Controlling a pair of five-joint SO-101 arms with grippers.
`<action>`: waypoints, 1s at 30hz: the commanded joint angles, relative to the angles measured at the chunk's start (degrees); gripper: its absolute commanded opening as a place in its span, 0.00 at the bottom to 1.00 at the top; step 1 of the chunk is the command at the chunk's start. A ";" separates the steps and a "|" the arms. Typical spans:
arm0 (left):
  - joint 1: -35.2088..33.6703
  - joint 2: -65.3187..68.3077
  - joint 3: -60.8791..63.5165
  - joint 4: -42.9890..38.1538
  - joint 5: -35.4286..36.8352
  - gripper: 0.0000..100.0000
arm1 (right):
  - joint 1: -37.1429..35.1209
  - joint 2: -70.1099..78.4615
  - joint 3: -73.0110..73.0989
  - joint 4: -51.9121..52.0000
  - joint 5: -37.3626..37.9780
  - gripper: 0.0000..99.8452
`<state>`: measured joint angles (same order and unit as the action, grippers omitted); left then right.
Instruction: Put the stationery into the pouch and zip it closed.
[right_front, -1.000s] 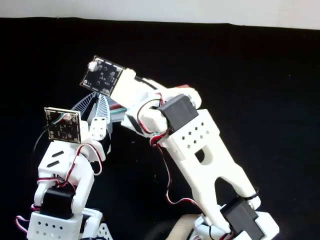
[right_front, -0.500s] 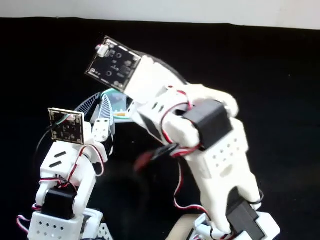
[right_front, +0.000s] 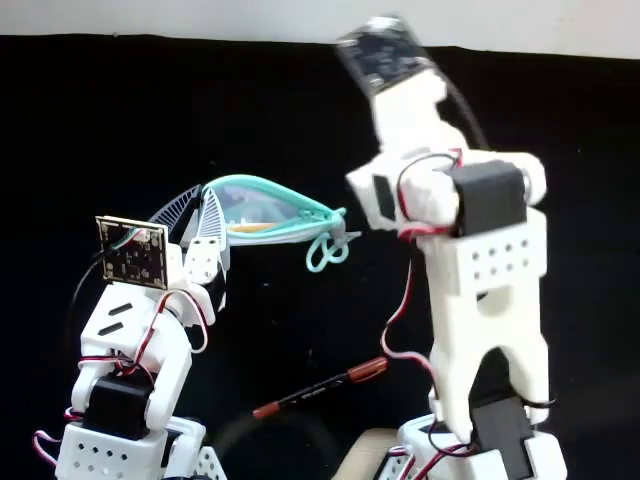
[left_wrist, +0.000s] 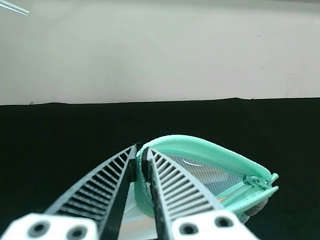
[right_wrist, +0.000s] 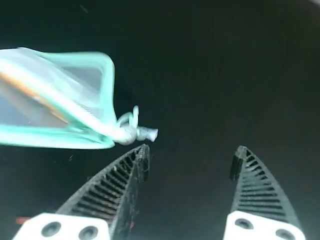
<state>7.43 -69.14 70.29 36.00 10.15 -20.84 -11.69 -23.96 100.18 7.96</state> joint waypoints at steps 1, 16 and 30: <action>0.13 4.53 6.81 0.88 0.62 0.01 | 1.27 -0.13 8.92 0.66 -10.02 0.27; 0.04 4.53 7.08 0.88 0.62 0.01 | 1.19 -0.66 32.75 0.66 -2.02 0.27; -0.13 4.53 6.73 0.88 0.70 0.01 | 3.12 -0.66 33.36 0.84 5.98 0.27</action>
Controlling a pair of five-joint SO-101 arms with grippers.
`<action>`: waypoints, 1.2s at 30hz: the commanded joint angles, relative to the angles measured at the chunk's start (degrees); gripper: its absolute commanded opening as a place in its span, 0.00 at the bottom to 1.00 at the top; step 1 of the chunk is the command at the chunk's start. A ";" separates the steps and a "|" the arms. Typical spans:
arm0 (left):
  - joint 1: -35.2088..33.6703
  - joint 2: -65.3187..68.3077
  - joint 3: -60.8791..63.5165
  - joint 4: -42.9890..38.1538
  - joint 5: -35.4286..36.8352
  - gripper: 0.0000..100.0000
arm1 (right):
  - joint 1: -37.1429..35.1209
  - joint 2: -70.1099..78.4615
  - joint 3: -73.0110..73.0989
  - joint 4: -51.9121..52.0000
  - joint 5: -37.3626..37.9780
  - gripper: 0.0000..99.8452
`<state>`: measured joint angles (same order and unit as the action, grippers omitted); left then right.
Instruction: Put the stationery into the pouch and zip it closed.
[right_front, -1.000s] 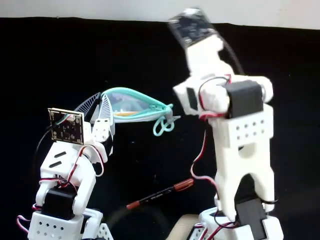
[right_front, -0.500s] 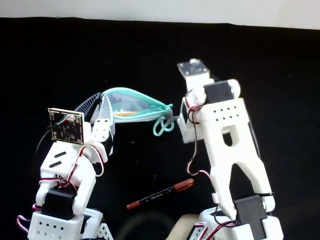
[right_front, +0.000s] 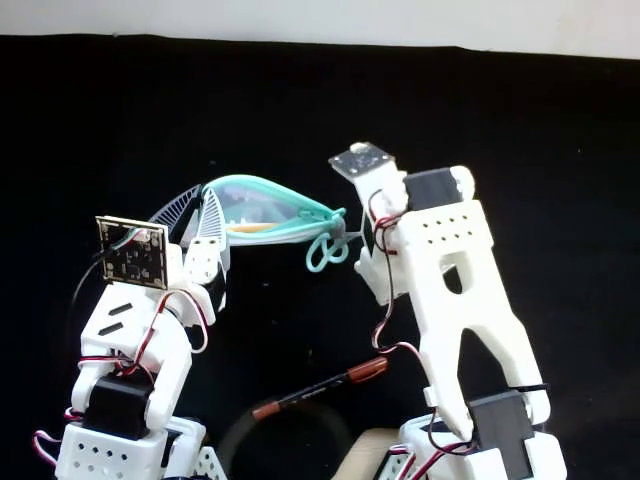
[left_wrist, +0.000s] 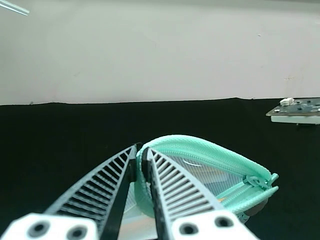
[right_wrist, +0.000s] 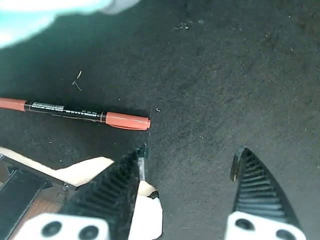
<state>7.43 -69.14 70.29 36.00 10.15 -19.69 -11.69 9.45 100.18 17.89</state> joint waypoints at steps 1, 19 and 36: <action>-0.22 4.53 6.64 0.79 0.70 0.01 | 2.77 -0.66 -0.04 0.84 -6.77 0.27; -11.47 4.53 5.23 -7.47 0.53 0.01 | -6.55 -0.22 11.82 0.66 -49.49 0.27; -11.47 4.53 5.41 -7.47 0.70 0.01 | -14.55 0.04 14.20 -8.66 -72.44 0.27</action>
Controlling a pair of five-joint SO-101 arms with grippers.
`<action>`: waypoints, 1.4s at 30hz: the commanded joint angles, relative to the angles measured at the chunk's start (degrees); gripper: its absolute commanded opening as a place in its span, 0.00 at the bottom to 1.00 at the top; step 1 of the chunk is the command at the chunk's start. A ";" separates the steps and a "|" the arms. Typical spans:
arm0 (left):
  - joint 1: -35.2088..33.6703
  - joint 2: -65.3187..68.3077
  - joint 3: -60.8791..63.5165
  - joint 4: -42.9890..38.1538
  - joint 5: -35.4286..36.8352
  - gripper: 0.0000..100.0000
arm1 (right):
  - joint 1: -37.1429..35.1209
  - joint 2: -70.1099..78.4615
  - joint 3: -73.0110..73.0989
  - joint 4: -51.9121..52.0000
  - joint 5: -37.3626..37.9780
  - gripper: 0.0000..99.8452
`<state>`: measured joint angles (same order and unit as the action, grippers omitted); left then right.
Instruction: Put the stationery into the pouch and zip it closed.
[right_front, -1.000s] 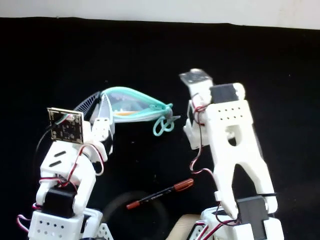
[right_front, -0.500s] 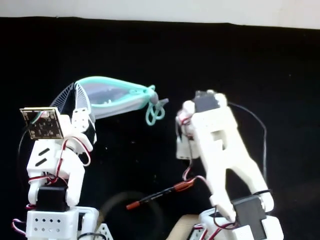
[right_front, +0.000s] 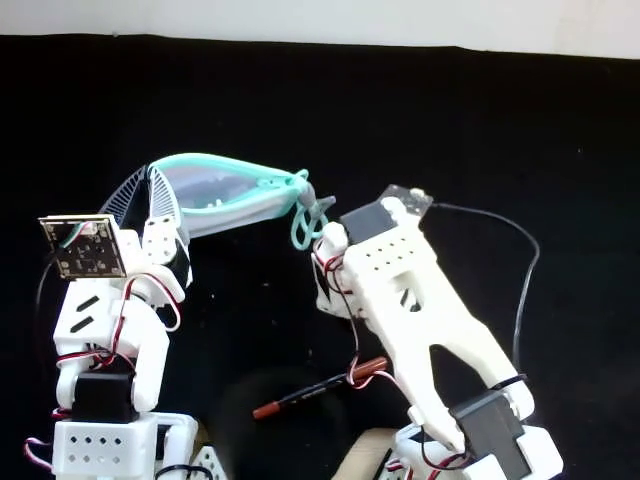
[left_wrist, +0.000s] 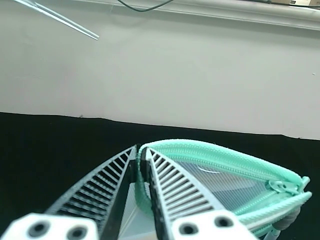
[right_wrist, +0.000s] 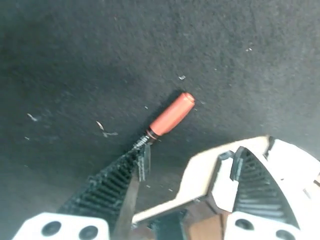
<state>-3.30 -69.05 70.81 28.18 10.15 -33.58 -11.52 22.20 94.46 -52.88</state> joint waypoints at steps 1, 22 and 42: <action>-0.75 4.44 4.88 0.35 0.70 0.01 | -0.84 -0.13 3.21 -4.44 -1.85 0.27; -2.07 4.79 4.79 0.35 0.70 0.01 | -1.89 -0.13 18.24 -20.62 -6.86 0.27; -4.53 4.88 4.88 0.35 0.70 0.01 | -4.00 -0.13 27.30 -32.92 -8.70 0.17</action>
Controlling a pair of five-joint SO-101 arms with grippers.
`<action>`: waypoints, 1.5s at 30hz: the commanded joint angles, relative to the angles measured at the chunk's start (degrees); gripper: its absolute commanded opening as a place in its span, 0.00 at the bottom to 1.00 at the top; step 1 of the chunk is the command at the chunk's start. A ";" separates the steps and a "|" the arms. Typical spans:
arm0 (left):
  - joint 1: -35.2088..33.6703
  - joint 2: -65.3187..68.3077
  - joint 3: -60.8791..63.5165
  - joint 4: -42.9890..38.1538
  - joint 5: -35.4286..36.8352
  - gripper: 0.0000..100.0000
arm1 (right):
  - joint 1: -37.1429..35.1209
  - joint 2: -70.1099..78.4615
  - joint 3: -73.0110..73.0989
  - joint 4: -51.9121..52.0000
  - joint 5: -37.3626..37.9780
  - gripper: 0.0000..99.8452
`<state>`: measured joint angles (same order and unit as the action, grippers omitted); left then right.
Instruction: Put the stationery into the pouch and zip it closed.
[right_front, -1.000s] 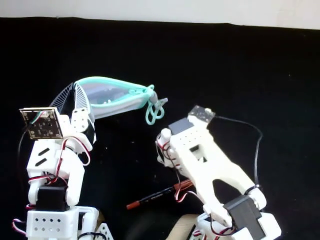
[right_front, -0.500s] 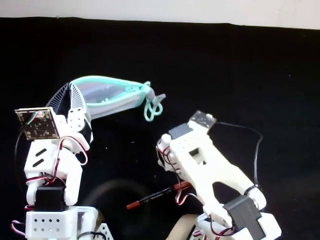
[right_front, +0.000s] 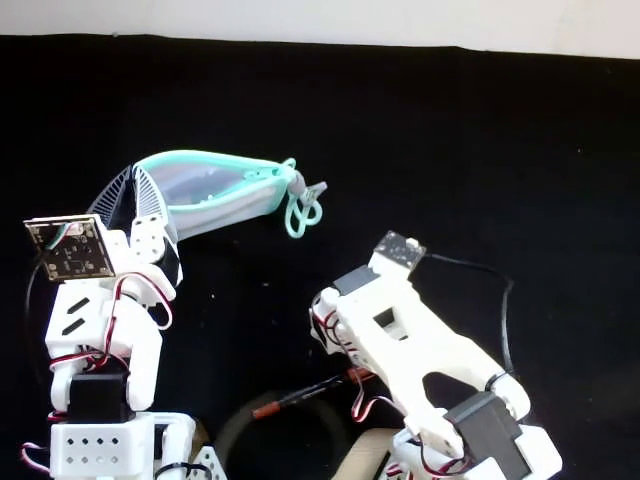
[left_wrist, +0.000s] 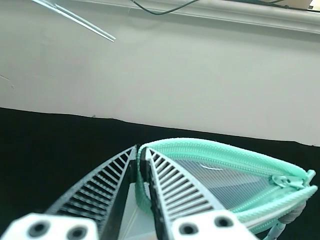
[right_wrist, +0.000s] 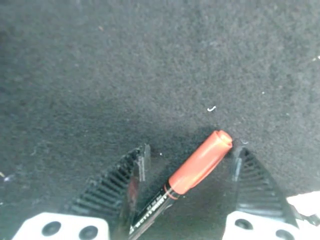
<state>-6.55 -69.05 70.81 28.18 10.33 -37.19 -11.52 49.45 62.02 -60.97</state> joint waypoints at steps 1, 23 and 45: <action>-1.27 4.88 4.88 0.35 0.53 0.01 | -0.40 -0.13 0.04 -0.57 -0.53 0.12; -1.27 4.88 4.97 0.44 0.53 0.01 | 15.16 -0.84 -6.90 -1.10 10.11 0.00; -1.01 4.62 4.97 0.44 0.53 0.01 | 28.62 -0.92 -53.32 8.84 17.58 0.00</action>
<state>-6.55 -69.05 70.81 28.18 10.24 -9.05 -11.43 3.74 69.67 -44.35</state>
